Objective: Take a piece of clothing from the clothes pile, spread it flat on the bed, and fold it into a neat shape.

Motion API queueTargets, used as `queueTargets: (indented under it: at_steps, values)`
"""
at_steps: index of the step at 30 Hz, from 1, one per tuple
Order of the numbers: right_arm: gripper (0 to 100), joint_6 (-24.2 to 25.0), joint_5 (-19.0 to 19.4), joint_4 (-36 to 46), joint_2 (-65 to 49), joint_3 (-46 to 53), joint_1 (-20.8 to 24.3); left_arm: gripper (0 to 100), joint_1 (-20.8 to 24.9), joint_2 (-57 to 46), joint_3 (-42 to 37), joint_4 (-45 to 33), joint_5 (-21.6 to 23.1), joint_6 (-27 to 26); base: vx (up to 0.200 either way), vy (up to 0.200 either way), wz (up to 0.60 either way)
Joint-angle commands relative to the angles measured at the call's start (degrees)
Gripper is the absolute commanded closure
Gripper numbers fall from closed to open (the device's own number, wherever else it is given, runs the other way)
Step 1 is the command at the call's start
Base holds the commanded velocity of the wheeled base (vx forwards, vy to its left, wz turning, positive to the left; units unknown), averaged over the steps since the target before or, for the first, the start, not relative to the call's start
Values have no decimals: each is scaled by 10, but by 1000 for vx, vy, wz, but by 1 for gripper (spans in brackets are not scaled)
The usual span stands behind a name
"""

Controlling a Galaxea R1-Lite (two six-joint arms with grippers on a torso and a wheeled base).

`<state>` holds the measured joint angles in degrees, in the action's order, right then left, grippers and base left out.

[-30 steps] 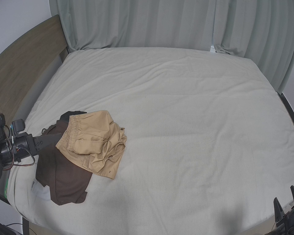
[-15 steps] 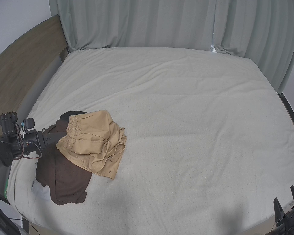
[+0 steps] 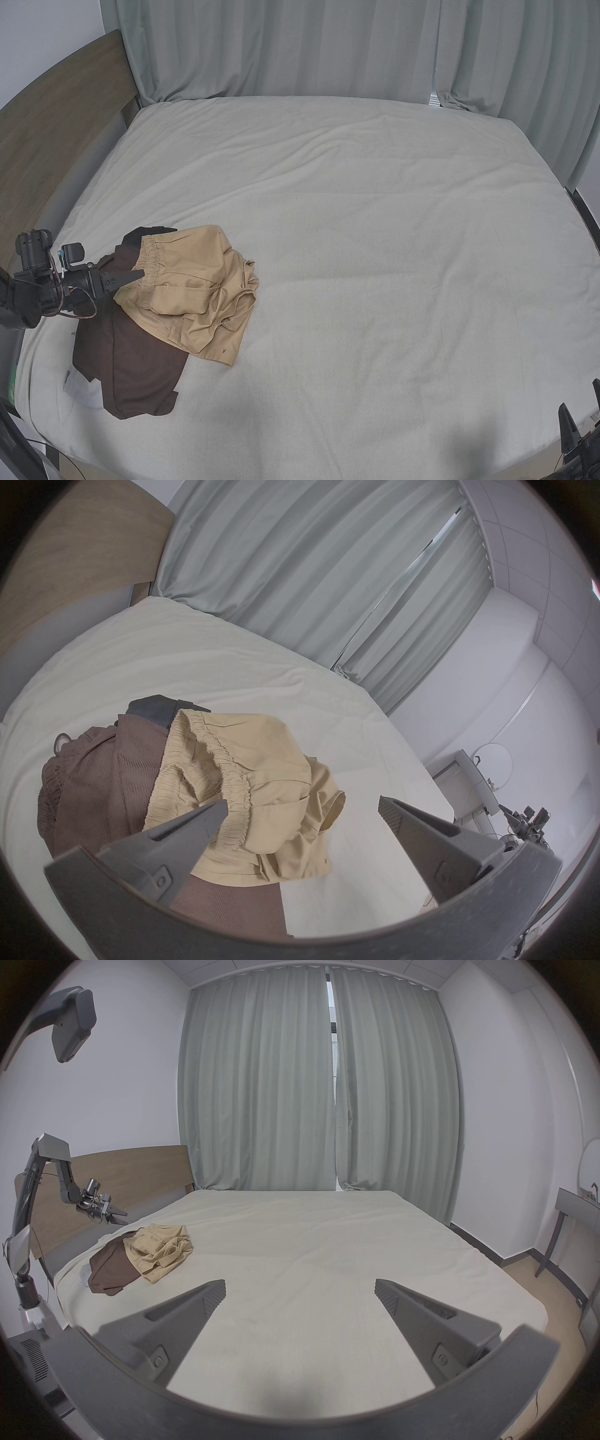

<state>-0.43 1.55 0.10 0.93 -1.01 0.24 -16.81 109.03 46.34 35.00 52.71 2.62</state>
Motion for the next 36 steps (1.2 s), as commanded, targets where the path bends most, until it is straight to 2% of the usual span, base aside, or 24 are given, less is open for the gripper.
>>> queueTargets:
  at_steps: [1, 18, 28, 36]
  values:
    - [0, 0, 0, 0, -9, 9, 0, 0, 2, 32, 12, 0, 0, -2, 0, 0, 0]
    - [0, 0, 0, 0, -9, 10, 0, 0, 7, 116, 86, 0, 0, -6, 0, 0, 0]
    - [0, 1, 1, 0, -9, 10, -1, 0, 38, 142, 118, 0, -7, -9, 0, 0, 0]
    - [0, 1, 1, 0, -9, 10, -1, 0, 62, 139, 114, 0, -8, -9, 0, 0, 0]
